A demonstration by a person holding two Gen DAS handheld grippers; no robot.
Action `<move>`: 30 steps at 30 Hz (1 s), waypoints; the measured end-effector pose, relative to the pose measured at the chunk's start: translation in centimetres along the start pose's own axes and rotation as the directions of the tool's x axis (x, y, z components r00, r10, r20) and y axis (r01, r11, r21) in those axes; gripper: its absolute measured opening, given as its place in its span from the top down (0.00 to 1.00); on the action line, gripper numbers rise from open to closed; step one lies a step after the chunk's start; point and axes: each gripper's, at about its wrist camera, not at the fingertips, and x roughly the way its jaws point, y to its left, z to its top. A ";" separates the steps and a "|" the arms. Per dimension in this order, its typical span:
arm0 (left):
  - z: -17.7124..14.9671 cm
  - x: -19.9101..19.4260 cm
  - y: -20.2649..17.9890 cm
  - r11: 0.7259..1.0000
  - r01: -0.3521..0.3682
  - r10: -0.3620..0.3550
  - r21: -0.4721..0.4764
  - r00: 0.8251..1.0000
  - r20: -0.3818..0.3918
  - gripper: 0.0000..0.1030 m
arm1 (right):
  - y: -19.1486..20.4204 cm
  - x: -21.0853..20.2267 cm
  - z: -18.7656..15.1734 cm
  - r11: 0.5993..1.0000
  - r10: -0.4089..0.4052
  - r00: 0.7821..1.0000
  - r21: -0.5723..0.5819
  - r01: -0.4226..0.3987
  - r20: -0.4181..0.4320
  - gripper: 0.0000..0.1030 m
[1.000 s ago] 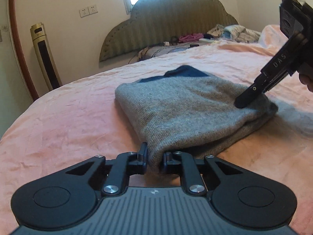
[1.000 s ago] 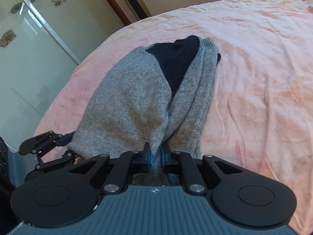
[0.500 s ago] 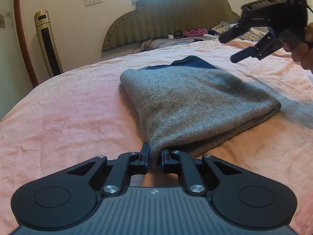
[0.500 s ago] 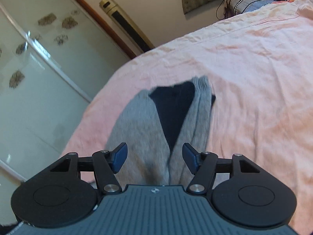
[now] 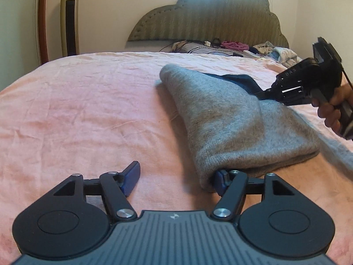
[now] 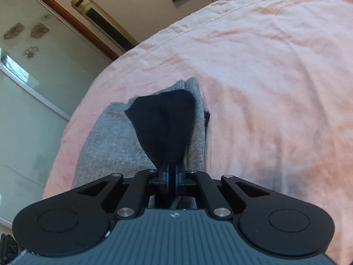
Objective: Fold small clothes
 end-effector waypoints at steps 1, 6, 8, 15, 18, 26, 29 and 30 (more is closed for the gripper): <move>0.1 -0.1 0.3 1.000 0.016 -0.015 -0.017 1.000 0.002 0.35 | 0.2 -0.4 -0.2 1.000 0.009 1.000 0.010 -0.009 0.011 0.86; 0.4 -0.5 4.6 0.899 0.219 -0.237 -0.379 0.971 -0.002 0.34 | 0.8 -4.2 -1.8 1.000 0.022 0.997 0.015 -0.023 0.069 0.19; 0.4 0.3 5.8 0.824 0.261 -0.300 -0.504 0.954 0.003 0.34 | 0.7 -4.3 -2.8 1.000 -0.009 1.000 0.001 0.009 -0.004 0.18; 1.0 4.6 6.5 0.568 0.462 -0.603 -0.680 0.797 0.038 0.35 | 1.3 -3.6 -5.4 0.997 0.070 0.994 0.027 -0.069 -0.078 0.19; 1.1 3.8 5.4 0.577 0.529 -0.665 -0.622 0.746 0.017 0.22 | 1.9 -3.5 -5.9 0.997 0.073 0.993 -0.002 -0.074 -0.095 0.19; 1.6 4.5 7.2 0.600 0.433 -0.558 -0.673 0.829 0.035 0.22 | 1.8 -3.8 -6.1 0.995 0.097 0.990 0.018 -0.096 -0.103 0.18; 2.8 5.6 5.8 0.659 0.422 -0.548 -0.623 0.836 -0.014 0.23 | 1.8 -3.6 -6.1 0.994 0.106 0.988 0.024 -0.104 -0.110 0.18; 3.0 5.9 5.3 0.679 0.412 -0.537 -0.608 0.843 -0.029 0.35 | 1.7 -3.6 -6.1 0.994 0.110 0.988 0.027 -0.108 -0.110 0.21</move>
